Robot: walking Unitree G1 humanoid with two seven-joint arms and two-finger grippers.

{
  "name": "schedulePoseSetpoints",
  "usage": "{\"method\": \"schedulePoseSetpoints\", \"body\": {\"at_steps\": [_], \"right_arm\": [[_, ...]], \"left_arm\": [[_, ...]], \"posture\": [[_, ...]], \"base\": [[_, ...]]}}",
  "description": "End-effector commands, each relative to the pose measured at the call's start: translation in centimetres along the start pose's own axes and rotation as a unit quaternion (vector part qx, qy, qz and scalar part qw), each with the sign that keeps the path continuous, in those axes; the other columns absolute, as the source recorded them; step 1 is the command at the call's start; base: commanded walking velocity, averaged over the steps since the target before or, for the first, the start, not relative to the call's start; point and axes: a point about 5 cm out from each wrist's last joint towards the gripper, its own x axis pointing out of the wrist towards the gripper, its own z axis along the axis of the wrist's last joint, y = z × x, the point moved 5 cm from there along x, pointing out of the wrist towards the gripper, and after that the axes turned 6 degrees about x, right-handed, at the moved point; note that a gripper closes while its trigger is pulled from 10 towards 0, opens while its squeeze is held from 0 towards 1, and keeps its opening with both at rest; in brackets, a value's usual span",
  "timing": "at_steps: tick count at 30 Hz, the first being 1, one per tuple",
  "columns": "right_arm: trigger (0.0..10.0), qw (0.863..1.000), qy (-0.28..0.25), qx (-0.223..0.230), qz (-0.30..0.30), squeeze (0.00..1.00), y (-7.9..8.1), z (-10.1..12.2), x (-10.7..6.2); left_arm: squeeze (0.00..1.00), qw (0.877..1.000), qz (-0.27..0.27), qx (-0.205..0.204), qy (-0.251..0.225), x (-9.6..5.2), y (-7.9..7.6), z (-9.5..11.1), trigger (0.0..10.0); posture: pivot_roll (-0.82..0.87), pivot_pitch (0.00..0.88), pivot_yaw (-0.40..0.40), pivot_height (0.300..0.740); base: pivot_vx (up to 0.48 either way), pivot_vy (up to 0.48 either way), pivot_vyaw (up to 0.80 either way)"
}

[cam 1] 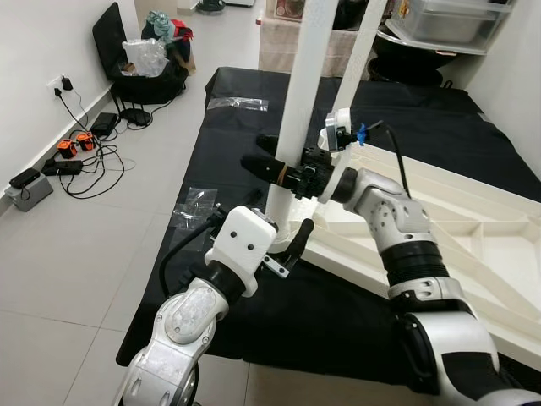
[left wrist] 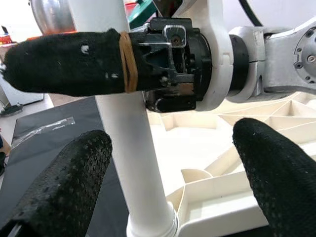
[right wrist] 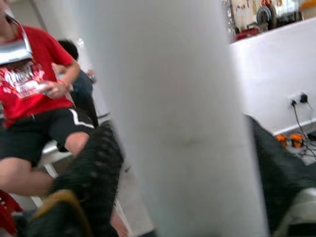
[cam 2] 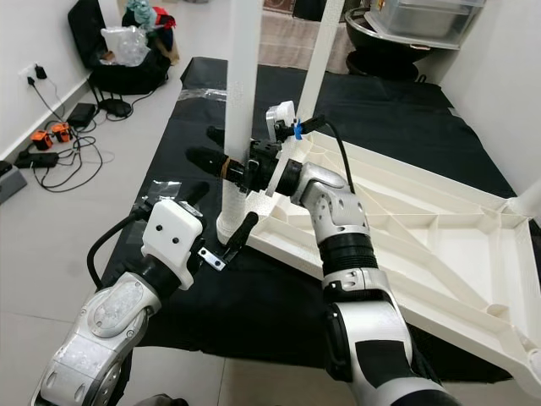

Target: Building children table

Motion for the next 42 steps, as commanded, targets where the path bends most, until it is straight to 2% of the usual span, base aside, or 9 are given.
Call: {"method": "schedulePoseSetpoints", "body": {"at_steps": [1, 11, 16, 26, 31, 33, 38, 39, 42], "right_arm": [[0.0, 1.0, -0.016, -0.021, -0.01, 0.0, -0.2, 0.7, 1.0], [0.0, 0.98, -0.002, -0.065, -0.19, 0.0, -4.0, 0.1, -0.3], [0.0, 0.778, -0.026, -0.093, -0.621, 0.0, -9.5, -0.8, -8.9], [0.0, 0.656, -0.091, -0.081, -0.745, 0.0, -6.3, -1.4, -11.3], [10.0, 0.668, -0.076, -0.064, -0.737, 0.0, -6.0, -2.4, -9.5], [10.0, 0.713, -0.08, -0.074, -0.692, 1.0, -5.9, -2.0, -7.1], [10.0, 0.784, -0.089, -0.095, -0.606, 1.0, -6.2, 0.6, -4.7], [10.0, 0.809, -0.079, -0.09, -0.576, 0.0, -6.3, 0.8, -4.1], [10.0, 0.883, -0.047, -0.042, -0.466, 0.0, -6.7, 0.7, -3.5]], "left_arm": [[0.0, 1.0, 0.001, 0.005, 0.002, -0.1, 0.0, 0.0, 10.0], [0.0, 1.0, 0.003, 0.005, 0.002, -0.2, 0.1, 0.0, 10.0], [0.0, 1.0, -0.001, 0.004, -0.001, 0.0, 0.0, -0.1, 10.0], [0.0, 1.0, 0.0, 0.001, -0.007, 0.2, 0.1, 0.3, 10.0], [0.0, 1.0, 0.0, 0.002, -0.003, 0.1, 0.1, 0.1, 10.0], [0.0, 1.0, -0.002, 0.002, -0.003, 0.1, 0.0, 0.1, 10.0], [0.0, 1.0, -0.001, 0.002, -0.002, 0.1, 0.0, 0.0, 10.0], [0.0, 1.0, 0.0, 0.001, -0.001, 0.1, 0.0, 0.0, 10.0], [0.0, 1.0, -0.002, 0.0, -0.001, 0.1, -0.1, 0.0, 10.0]], "posture": [[0.11, 0.059, -0.107, 0.74], [0.1, 0.055, -0.104, 0.74], [0.09, 0.052, -0.091, 0.74], [0.09, 0.049, -0.095, 0.74], [0.09, 0.051, -0.09, 0.74], [0.09, 0.049, -0.09, 0.74], [0.09, 0.051, -0.094, 0.74], [0.08, 0.054, -0.092, 0.74], [0.08, 0.053, -0.09, 0.74]], "base": [[0.0, 0.0, 0.0], [0.0, 0.0, 0.0], [0.0, 0.0, 0.0], [0.0, 0.0, 0.0], [0.0, 0.0, 0.0], [0.0, 0.0, 0.0], [0.0, 0.0, 0.0], [0.0, 0.0, 0.0], [0.0, 0.0, 0.0]]}}
